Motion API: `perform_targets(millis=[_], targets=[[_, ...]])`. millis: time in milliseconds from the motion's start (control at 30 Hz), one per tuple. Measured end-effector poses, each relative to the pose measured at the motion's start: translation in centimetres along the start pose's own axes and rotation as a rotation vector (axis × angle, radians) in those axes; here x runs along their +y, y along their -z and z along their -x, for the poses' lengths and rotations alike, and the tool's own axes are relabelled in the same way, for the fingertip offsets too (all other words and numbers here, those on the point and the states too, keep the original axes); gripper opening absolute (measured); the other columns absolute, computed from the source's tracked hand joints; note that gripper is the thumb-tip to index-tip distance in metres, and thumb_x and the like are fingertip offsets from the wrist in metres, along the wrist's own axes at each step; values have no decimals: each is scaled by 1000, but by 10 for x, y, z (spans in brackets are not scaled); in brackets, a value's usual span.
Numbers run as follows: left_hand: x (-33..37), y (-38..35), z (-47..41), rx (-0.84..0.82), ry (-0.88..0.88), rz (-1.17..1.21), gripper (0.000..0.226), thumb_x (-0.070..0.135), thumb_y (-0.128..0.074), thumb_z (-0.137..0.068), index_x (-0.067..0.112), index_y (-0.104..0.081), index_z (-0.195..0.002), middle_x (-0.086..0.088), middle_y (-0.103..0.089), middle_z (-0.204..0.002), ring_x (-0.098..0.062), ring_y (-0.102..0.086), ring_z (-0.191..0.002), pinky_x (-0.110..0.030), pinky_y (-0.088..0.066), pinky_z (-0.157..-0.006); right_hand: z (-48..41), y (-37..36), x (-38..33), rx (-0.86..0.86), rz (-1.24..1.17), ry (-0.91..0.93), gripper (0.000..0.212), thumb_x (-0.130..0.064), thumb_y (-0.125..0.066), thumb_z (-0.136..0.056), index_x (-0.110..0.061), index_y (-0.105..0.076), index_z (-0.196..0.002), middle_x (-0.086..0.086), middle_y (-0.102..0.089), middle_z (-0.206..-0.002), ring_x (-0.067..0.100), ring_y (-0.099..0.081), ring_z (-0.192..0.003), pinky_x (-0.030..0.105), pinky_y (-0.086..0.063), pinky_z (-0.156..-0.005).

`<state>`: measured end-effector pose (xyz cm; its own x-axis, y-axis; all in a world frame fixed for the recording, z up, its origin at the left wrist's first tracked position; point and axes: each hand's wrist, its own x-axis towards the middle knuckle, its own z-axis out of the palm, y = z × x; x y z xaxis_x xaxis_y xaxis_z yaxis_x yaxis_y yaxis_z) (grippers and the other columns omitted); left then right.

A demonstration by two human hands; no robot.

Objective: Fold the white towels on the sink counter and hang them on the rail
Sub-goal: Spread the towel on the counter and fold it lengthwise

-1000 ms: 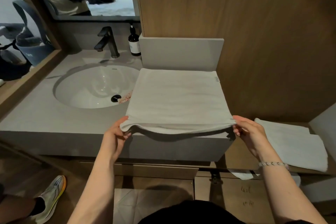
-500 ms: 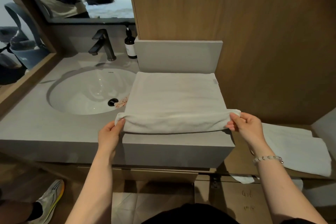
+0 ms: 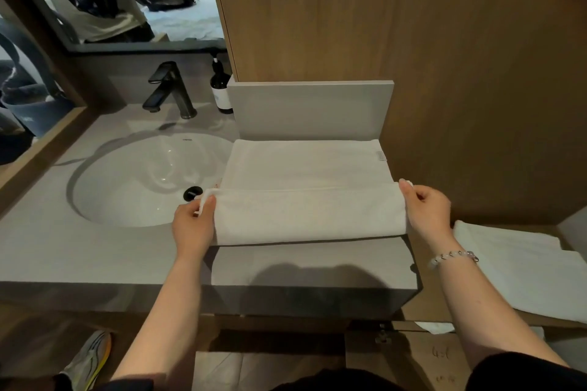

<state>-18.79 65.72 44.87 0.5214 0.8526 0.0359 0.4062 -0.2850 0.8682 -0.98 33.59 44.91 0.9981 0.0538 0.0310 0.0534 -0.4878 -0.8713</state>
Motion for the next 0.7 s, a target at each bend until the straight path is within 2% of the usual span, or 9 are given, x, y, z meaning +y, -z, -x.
perform_targets(millis=[67,133,200,267,433,600,700], targets=[[5,-6,-8,-8,20,0,29,26,-49,-96,3,-60,-82,-9,-57,-82,-24,-50,-81,-30,-33,-69,-10,-5,1,1,5,-39,50,-36,-52,-94,-6,-46,-55,8,-40,-52,21,-34,-55,31,-31,-60],[7,-12,-15,-14,42,0,26,26,-48,-96,5,-61,-89,-8,-59,-90,-24,-51,-87,-28,-32,-75,-18,-11,2,-3,39,-68,51,-39,-51,-94,-3,-49,-58,11,-43,-54,23,-37,-55,32,-33,-59],[4,-18,-22,-22,59,-8,29,26,-47,-97,1,-62,-96,-12,-60,-95,-26,-52,-91,-29,-33,-77,-24,-17,4,10,87,-79,54,-42,-49,-94,-1,-51,-60,13,-45,-55,23,-39,-56,32,-33,-57],[1,-24,-26,-22,66,-26,33,26,-46,-97,-3,-61,-100,-19,-63,-102,-33,-54,-100,-32,-36,-80,-29,-21,6,28,139,-86,54,-44,-48,-94,-6,-48,-56,10,-44,-53,22,-39,-55,32,-32,-56],[0,-37,-38,-19,63,-115,39,29,-41,-99,-1,-56,-119,-19,-60,-119,-36,-52,-113,-35,-38,-91,-41,-31,7,56,304,-54,55,-48,-42,-95,-6,-51,-60,8,-51,-57,24,-47,-57,31,-35,-57],[2,-45,-43,-7,-1,-271,35,27,-39,-100,-2,-57,-107,-24,-60,-109,-42,-54,-102,-35,-34,-76,-50,-37,7,53,497,-43,51,-51,-36,-96,-10,-58,-76,7,-56,-71,27,-52,-70,32,-39,-66],[-2,-47,-48,-21,-3,-335,36,29,-39,-99,-2,-57,-103,-26,-60,-104,-42,-54,-95,-36,-35,-73,-51,-40,8,57,571,-54,50,-50,-33,-97,-10,-58,-80,7,-55,-75,25,-50,-72,32,-39,-68]])
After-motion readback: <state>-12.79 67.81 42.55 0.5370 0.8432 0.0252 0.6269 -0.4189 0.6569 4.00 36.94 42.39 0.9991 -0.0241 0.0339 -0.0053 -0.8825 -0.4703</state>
